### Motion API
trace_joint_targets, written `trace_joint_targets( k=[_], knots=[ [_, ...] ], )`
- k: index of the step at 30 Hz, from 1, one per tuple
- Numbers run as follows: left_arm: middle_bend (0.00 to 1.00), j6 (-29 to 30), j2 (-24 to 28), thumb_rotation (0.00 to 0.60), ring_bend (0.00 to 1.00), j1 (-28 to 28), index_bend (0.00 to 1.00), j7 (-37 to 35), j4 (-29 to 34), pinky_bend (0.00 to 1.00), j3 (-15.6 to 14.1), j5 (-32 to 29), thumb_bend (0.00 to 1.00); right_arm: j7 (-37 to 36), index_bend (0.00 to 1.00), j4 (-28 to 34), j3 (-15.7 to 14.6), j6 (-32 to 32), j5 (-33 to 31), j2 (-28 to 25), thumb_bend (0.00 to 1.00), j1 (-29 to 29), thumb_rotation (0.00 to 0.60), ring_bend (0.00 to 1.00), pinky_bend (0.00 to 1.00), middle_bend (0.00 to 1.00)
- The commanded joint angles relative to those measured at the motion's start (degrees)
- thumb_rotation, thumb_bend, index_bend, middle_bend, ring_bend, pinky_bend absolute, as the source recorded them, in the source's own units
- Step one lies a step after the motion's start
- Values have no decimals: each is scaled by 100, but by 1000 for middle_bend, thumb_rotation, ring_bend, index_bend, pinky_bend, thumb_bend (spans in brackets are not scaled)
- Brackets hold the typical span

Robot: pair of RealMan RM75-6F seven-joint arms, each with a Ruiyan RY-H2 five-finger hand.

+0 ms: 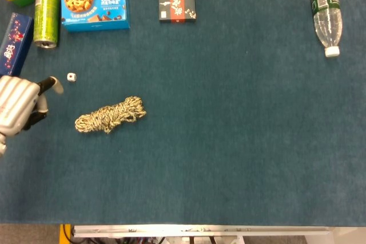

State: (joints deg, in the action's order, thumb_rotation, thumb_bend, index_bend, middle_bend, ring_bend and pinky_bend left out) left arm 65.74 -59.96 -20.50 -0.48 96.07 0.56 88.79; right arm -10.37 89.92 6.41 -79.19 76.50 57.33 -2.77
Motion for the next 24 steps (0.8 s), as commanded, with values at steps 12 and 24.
trace_joint_targets(
  k=[12,24],
  knots=[
    [1000,-1176,-395,600,938,-588,383,411,-396,864,138,-1086,1000,-64,328,24,28,-108,16,-52,204,56,600,274,380,377],
    [1000,-1688,-637,600,952,-786,333,517,-863,877,120,-1646,1000,-14,328,6,25,-33,-11,-22,204,29,600,274,380,377]
  ],
)
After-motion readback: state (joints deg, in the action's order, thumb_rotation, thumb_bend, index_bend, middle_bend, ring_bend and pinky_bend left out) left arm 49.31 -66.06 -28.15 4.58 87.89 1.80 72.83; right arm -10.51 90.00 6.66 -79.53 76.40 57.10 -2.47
